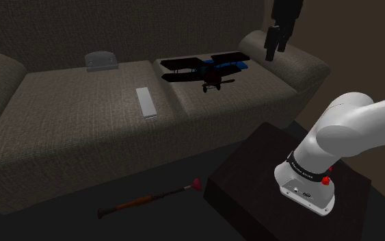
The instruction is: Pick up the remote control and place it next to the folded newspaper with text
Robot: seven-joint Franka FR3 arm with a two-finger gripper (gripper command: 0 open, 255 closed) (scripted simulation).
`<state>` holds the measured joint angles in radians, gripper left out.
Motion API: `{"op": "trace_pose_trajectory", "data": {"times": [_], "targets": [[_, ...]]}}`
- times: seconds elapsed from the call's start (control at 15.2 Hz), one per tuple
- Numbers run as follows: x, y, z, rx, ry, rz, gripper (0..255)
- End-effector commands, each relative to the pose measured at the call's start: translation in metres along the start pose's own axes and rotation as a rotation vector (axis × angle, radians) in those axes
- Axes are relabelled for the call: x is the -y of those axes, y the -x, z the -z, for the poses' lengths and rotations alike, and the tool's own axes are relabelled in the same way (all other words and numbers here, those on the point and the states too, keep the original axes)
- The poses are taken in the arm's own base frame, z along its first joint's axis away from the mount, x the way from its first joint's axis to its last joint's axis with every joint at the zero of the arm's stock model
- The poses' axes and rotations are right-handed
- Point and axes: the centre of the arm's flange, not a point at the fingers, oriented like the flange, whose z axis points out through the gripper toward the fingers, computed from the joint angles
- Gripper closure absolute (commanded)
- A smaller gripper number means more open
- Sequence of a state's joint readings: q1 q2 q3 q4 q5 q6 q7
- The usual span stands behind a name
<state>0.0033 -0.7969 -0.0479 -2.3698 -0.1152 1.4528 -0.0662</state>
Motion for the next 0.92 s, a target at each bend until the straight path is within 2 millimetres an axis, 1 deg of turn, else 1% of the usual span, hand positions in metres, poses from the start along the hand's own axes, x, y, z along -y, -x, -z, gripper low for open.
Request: {"op": "trace_pose_trajectory", "data": {"times": [0.0, 0.86], "targets": [[0.0, 0.0, 0.0, 0.0, 0.0, 0.0, 0], [0.107, -0.114, -0.053, -0.043, -0.022, -0.085, 0]]}}
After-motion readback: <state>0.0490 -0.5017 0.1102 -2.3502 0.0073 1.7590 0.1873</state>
